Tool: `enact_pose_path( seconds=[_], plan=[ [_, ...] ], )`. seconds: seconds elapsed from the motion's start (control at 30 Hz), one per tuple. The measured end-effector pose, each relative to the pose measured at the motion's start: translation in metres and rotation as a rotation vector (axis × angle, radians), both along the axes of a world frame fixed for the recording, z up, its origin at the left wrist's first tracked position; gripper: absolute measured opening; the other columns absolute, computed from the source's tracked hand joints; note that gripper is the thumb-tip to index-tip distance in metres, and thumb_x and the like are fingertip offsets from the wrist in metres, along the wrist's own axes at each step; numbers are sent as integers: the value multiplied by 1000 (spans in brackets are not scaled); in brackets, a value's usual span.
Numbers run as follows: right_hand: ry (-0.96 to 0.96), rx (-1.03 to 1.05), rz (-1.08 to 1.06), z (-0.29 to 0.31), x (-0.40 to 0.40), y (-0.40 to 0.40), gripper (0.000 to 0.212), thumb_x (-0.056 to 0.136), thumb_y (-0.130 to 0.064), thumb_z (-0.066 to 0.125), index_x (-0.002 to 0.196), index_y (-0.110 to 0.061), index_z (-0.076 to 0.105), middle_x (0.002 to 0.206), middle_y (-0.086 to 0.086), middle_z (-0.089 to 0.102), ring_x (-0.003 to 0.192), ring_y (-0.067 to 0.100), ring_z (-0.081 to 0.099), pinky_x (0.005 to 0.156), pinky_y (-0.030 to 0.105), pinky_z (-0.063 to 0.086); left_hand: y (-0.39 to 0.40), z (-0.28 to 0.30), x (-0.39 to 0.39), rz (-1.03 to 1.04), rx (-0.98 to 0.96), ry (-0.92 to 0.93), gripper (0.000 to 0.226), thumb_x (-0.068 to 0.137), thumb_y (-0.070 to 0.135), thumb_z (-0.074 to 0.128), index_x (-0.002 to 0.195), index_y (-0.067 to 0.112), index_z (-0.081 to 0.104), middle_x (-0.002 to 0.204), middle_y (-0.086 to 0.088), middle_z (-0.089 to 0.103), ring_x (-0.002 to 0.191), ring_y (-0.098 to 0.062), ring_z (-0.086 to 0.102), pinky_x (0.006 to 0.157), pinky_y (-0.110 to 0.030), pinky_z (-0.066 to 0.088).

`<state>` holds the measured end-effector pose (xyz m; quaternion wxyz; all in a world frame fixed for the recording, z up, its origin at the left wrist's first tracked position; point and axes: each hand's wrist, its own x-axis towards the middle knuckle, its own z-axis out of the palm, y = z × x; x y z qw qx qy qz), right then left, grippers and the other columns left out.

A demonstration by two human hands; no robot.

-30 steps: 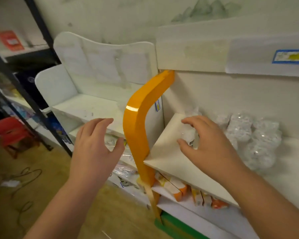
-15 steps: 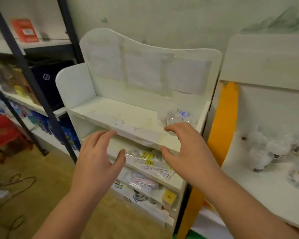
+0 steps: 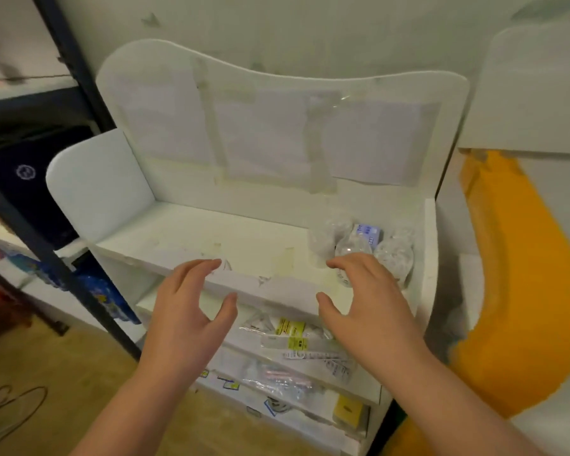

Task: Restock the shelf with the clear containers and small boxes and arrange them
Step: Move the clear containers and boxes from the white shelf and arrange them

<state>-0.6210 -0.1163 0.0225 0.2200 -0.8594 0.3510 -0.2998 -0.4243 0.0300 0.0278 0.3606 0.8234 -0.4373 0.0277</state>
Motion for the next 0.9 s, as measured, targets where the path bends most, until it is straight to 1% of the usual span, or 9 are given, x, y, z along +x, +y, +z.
enact_pose_path(
  seconds=[0.13, 0.2, 0.3, 0.4, 0.43, 0.53, 0.67, 0.77, 0.9],
  plan=[
    [3, 3, -55, -4, 26, -24, 44, 86, -38, 65, 128, -33, 52, 124, -18, 46, 117, 5, 44, 94, 19, 36, -35, 0, 31, -85, 8, -73, 51, 87, 36, 65, 135, 34, 48, 128, 24, 36, 121, 4, 32, 101, -25, 31],
    [27, 2, -103, -7, 30, -34, 45, 85, -37, 66, 128, -32, 52, 123, -18, 46, 117, 6, 44, 94, 18, 34, -55, -3, 39, -140, 18, -75, 52, 87, 37, 66, 135, 34, 48, 128, 24, 36, 122, 5, 31, 100, -21, 28],
    [49, 15, -189, -9, 33, -45, 44, 84, -36, 67, 126, -32, 54, 123, -17, 47, 118, 8, 45, 94, 19, 36, -91, -8, 54, -236, 22, -83, 52, 85, 37, 66, 135, 33, 50, 129, 22, 39, 125, 0, 35, 99, -15, 25],
    [55, -8, -304, -12, 39, -61, 43, 82, -33, 69, 123, -31, 56, 123, -15, 48, 116, 11, 47, 92, 20, 36, -131, -15, 73, -350, -4, -87, 51, 85, 36, 68, 133, 29, 53, 131, 15, 45, 126, -5, 39, 99, -3, 19],
    [67, -17, -345, -13, 40, -64, 44, 82, -32, 69, 124, -30, 56, 124, -14, 48, 115, 11, 47, 92, 20, 36, -143, -18, 78, -392, -8, -85, 52, 84, 36, 69, 133, 29, 53, 131, 13, 46, 126, -6, 40, 99, -2, 18],
    [110, -11, -443, -17, 48, -71, 46, 82, -33, 69, 126, -32, 54, 125, -13, 48, 115, 12, 47, 94, 23, 39, -175, -29, 89, -513, -13, -66, 53, 83, 35, 71, 132, 28, 53, 132, 11, 47, 124, -8, 43, 101, -13, 26],
    [225, -15, -547, -26, 58, -74, 51, 83, -36, 67, 131, -30, 51, 127, -10, 46, 116, 13, 44, 96, 23, 37, -211, -47, 92, -673, -33, -50, 55, 80, 40, 72, 131, 26, 54, 129, 9, 49, 121, -7, 46, 102, -11, 28],
    [286, -33, -602, -29, 64, -74, 53, 83, -37, 65, 133, -25, 51, 128, -5, 47, 117, 18, 45, 99, 31, 42, -233, -65, 86, -804, -13, -14, 56, 79, 45, 70, 129, 23, 56, 128, 7, 50, 120, -10, 50, 104, -16, 34],
    [322, -16, -631, -33, 73, -71, 56, 84, -42, 62, 135, -27, 47, 131, -5, 44, 121, 19, 43, 101, 36, 43, -243, -81, 78, -921, -8, 26, 55, 79, 44, 70, 128, 21, 58, 129, 4, 47, 120, -12, 52, 103, -22, 40]
  ],
)
